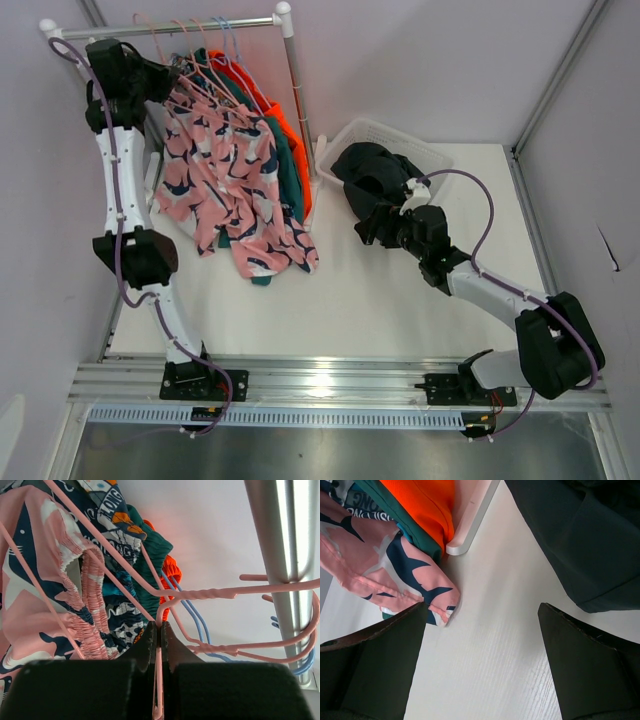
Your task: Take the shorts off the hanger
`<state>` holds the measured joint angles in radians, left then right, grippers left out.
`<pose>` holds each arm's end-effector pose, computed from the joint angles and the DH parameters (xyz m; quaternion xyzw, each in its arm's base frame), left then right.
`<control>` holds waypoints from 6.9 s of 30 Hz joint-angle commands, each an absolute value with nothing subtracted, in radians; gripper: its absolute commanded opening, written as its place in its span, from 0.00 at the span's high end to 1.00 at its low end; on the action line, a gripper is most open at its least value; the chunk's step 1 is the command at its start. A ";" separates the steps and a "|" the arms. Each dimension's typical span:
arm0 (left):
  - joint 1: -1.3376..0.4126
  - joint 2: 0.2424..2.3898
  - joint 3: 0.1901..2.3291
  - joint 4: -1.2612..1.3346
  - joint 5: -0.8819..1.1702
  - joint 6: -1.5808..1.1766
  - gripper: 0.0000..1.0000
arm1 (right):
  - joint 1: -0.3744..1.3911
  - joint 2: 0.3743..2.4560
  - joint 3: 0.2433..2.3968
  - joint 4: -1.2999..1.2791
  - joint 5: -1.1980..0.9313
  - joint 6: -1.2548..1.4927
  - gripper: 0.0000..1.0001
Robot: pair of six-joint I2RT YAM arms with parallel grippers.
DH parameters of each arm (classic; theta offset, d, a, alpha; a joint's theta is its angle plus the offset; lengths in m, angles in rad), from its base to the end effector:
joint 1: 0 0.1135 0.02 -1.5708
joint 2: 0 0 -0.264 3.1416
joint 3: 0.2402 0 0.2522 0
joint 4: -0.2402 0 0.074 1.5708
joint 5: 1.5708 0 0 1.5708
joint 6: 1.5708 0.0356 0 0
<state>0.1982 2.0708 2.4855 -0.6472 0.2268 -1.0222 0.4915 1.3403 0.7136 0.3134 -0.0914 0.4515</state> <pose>0.4451 0.0812 0.4737 -0.3890 0.6789 -0.3281 0.5292 0.2607 0.1432 0.2417 -0.0430 0.8072 0.2998 0.5066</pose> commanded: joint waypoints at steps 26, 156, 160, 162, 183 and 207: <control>0.119 1.473 2.066 -0.618 0.278 -0.792 0.05 | 0.529 1.235 0.707 0.296 -0.064 0.445 0.01; -0.359 1.459 2.282 -0.750 -0.155 -0.577 1.00 | 1.492 1.273 0.985 0.088 0.650 0.383 1.00; -0.325 1.511 2.345 -0.788 -0.138 -0.561 1.00 | 1.549 1.264 0.910 0.078 0.709 0.477 1.00; -0.315 1.514 2.344 -0.784 -0.127 -0.569 1.00 | 1.554 1.282 0.917 0.081 0.706 0.489 1.00; -0.380 1.000 1.649 -0.742 0.204 -0.761 1.00 | 0.884 1.618 1.801 0.054 0.445 0.051 1.00; -0.387 0.988 1.442 -0.609 0.227 -0.698 1.00 | 0.328 1.955 2.087 0.170 0.148 0.124 1.00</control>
<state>-0.3775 0.9676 1.4353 -0.7090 0.2142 -0.7181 0.3267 1.9972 2.1590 0.0273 0.2329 0.0788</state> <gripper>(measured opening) 0.027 0.043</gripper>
